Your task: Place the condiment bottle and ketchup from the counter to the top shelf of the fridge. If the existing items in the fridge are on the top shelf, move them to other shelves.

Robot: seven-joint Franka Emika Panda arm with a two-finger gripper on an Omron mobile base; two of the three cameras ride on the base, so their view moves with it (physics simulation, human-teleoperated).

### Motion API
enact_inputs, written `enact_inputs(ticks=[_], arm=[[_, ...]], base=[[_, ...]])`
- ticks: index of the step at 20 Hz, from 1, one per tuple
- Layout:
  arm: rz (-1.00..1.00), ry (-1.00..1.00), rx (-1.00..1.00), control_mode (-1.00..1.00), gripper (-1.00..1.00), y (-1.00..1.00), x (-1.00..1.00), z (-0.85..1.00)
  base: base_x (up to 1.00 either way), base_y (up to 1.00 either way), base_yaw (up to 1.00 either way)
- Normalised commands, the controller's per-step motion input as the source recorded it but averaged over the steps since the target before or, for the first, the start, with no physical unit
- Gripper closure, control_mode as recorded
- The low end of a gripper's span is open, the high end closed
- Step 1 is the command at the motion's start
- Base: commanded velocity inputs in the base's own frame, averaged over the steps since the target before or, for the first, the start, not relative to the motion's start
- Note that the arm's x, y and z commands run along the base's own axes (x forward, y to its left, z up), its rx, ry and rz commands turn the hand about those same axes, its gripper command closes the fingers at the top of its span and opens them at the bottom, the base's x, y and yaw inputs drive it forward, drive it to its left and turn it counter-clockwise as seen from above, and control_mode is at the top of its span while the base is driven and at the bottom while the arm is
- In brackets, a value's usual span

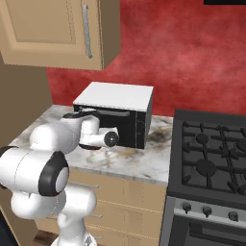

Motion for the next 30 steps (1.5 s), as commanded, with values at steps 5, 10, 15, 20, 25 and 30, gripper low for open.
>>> enact_inputs(ticks=[5,10,15,20,25,30], arm=[[-0.01,-0.09,0.0,-1.0,1.0,0.0,-0.37,1.0],[0.0,-0.04,0.0,-1.0,1.0,0.0,-0.55,1.0],[0.0,0.0,0.0,-1.0,1.0,0.0,-0.92,1.0],[0.0,0.0,0.0,-1.0,1.0,-0.01,-1.0,1.0],[0.0,0.0,0.01,-1.0,1.0,0.0,-1.0,1.0],[0.02,0.0,0.01,-1.0,1.0,-0.05,-1.0,0.99]], base=[[0.0,0.0,0.0],[0.0,0.0,0.0],[0.0,0.0,0.0],[0.0,0.0,0.0],[0.0,0.0,0.0],[0.0,0.0,0.0]])
